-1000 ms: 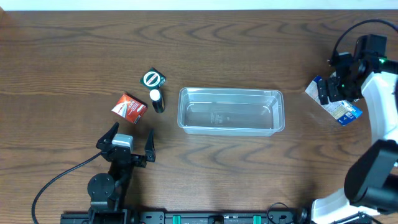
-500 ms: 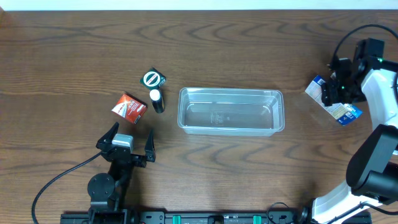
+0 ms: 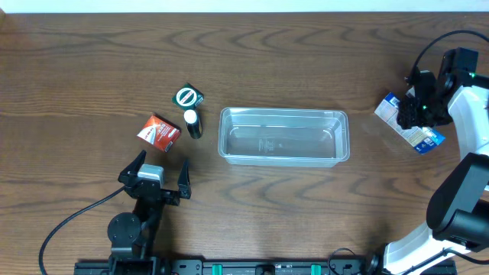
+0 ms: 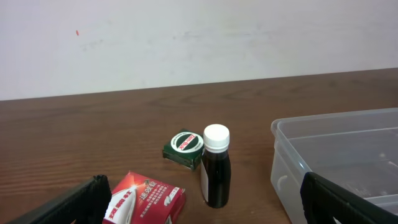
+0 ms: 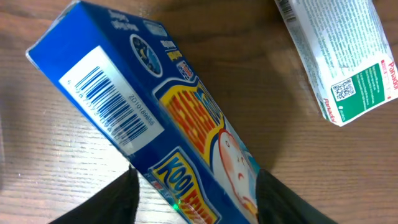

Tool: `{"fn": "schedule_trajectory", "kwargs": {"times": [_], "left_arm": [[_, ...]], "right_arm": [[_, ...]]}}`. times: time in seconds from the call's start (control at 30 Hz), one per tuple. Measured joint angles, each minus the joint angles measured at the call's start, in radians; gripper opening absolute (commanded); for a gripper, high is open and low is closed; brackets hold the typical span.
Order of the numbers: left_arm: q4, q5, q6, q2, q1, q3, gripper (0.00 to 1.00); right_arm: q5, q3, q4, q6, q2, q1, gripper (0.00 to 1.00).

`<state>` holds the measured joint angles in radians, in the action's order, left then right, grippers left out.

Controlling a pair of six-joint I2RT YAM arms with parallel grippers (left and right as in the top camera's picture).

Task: Pack container
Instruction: 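Reach the right gripper to the blue Kool box and grasp it, then lift the blue box with the right gripper and carry it over the container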

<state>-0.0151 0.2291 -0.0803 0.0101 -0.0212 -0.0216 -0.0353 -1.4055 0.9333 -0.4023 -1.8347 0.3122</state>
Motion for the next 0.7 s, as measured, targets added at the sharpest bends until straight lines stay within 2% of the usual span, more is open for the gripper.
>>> {"fn": "schedule_trajectory", "kwargs": {"times": [0.37, 0.63, 0.7], "left_arm": [[0.0, 0.0, 0.0, 0.0, 0.0, 0.0, 0.98], [0.0, 0.0, 0.0, 0.0, 0.0, 0.0, 0.98], [0.0, 0.0, 0.0, 0.0, 0.0, 0.0, 0.98]], "right_arm": [[-0.003, 0.0, -0.004, -0.052, 0.0, 0.0, 0.54], [0.013, 0.001, -0.035, -0.11, 0.0, 0.001, 0.57], [0.019, 0.002, -0.042, -0.126, 0.0, 0.001, 0.62]]}}
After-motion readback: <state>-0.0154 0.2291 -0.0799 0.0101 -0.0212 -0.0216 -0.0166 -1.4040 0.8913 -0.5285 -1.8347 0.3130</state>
